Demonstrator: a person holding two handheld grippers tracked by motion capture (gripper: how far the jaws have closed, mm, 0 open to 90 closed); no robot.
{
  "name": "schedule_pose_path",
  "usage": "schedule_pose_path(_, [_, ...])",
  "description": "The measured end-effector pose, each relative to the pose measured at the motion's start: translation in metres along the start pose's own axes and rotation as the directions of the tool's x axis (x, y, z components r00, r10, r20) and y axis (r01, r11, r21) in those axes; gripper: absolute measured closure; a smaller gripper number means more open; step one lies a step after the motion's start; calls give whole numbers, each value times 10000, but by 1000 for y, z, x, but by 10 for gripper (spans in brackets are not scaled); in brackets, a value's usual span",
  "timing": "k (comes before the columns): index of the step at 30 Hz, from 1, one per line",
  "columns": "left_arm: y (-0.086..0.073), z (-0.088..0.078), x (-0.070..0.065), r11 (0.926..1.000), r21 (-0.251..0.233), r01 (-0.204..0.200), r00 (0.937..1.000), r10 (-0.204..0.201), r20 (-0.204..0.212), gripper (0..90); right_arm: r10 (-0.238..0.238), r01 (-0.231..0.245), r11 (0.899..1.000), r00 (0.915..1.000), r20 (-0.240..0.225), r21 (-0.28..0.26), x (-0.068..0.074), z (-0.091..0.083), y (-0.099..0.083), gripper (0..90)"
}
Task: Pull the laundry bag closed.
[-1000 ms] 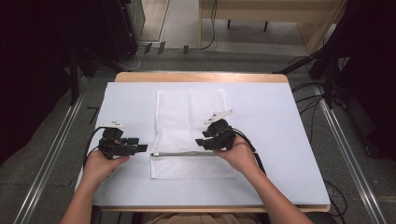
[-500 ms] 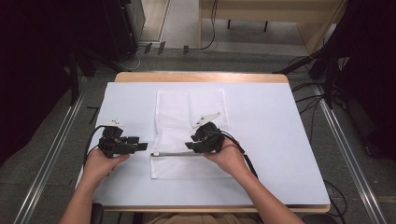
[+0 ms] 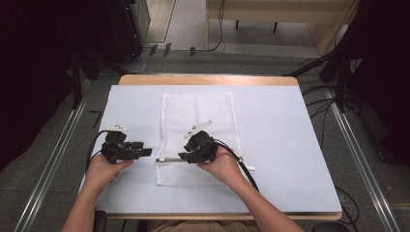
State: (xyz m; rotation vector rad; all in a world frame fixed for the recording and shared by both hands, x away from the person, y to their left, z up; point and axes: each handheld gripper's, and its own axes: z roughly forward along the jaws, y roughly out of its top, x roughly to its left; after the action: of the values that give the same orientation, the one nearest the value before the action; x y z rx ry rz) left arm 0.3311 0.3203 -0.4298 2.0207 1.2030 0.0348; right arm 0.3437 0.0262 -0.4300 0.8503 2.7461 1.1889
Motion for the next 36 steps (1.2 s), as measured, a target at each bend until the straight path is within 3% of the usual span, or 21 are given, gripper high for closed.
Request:
schedule_pose_path(12, [-4, -3, -2, 9999, -49, -123, 9999, 123, 1, 447, -30, 45, 9998, 9973, -732, 200, 14, 21, 6, 765])
schedule_pose_path(18, [-9, -8, -2, 9997, -100, -233, 9997, 232, -63, 459, -96, 147, 9984, 9958, -914, 552, 20, 38, 7, 762])
schedule_pose_path(21, [-11, -9, -4, 9992, -252, -303, 9995, 303, 16, 510, 18, 60, 9981, 9920, -1260, 617, 21, 43, 8, 747])
schedule_pose_path(24, [-11, -8, -6, 9991, -187, -377, 9993, 379, 76, 557, 56, 30, 9974, 9928, -1195, 722, 22, 49, 8, 746])
schedule_pose_path(30, [-13, -7, -6, 9992, -30, -405, 9991, 406, 112, 572, 307, -210, 9973, 9895, -1416, 697, 21, 57, 10, 741])
schedule_pose_path(33, [-14, -7, -7, 9971, -182, -734, 9972, 736, 111, 597, 356, -254, 9973, 9878, -1514, 686, 22, 63, 14, 750])
schedule_pose_path(36, [-14, -5, -7, 9979, -19, -648, 9978, 648, 137, 616, 439, -342, 9972, 9878, -1497, 663, 23, 68, 18, 779])
